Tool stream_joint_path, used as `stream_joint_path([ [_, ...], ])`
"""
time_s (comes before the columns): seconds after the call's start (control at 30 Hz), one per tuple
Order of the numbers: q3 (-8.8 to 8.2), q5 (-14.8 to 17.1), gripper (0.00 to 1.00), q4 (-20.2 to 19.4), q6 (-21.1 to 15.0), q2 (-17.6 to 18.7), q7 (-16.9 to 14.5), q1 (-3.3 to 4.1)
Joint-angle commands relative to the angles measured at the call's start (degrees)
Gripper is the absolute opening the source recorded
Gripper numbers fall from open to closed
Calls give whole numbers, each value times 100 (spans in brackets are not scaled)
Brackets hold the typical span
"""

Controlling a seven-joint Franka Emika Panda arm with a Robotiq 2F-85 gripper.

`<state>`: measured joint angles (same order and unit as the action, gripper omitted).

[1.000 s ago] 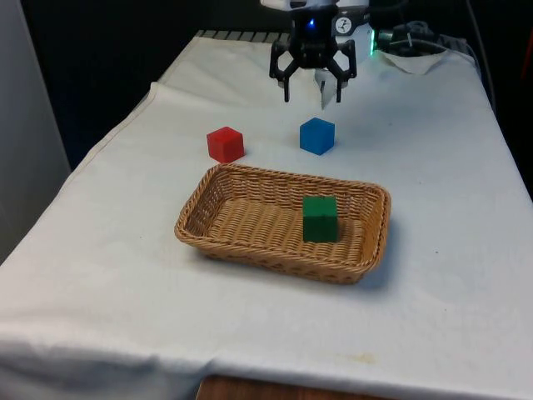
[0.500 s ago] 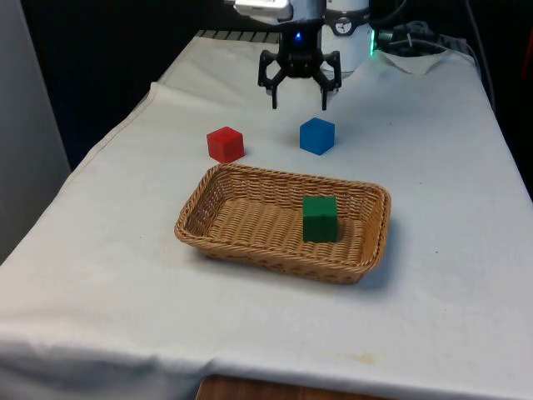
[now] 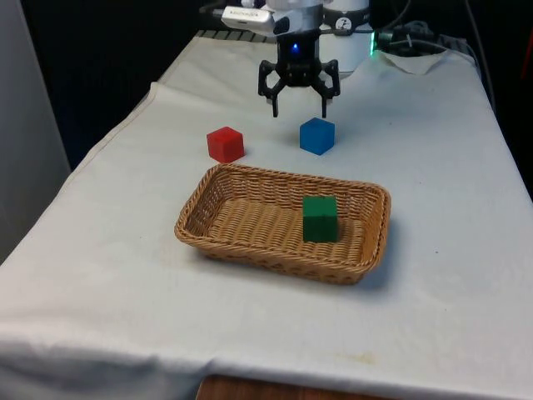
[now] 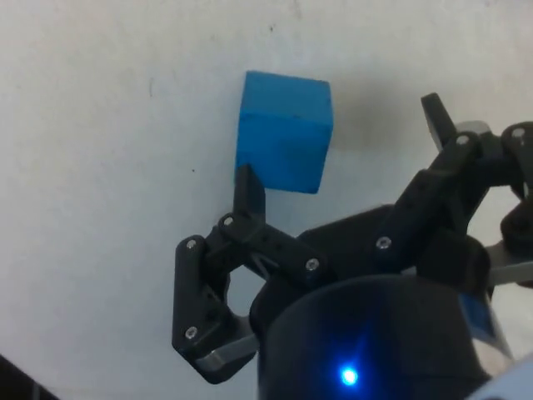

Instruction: Pick up exactly two blocks and place them into the basket.

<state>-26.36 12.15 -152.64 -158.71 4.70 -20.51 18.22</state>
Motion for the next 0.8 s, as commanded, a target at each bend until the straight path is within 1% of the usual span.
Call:
stream_joint_path([
  [0.0,6,74,100,0,0,0,-52,0],
  [0.03,86,407,100,-46,-11,-86,-258,-6],
  [0.23,206,911,100,-40,-29,0,-510,0],
  [0.27,126,676,100,-11,0,80,-384,6],
  [0.3,235,985,100,-40,-40,29,-544,0],
  [0.33,292,1129,100,-40,-63,74,-602,0],
  [0.5,430,1432,100,-17,-103,201,-693,-6],
  [0.57,516,1558,100,-6,-149,281,-682,6],
  [0.6,418,1358,100,0,-97,315,-613,6],
  [0.63,516,1558,100,-6,-149,281,-682,6],
  [0.67,561,1610,100,0,-166,321,-665,11],
  [0.77,630,1673,100,6,-195,367,-636,17],
])
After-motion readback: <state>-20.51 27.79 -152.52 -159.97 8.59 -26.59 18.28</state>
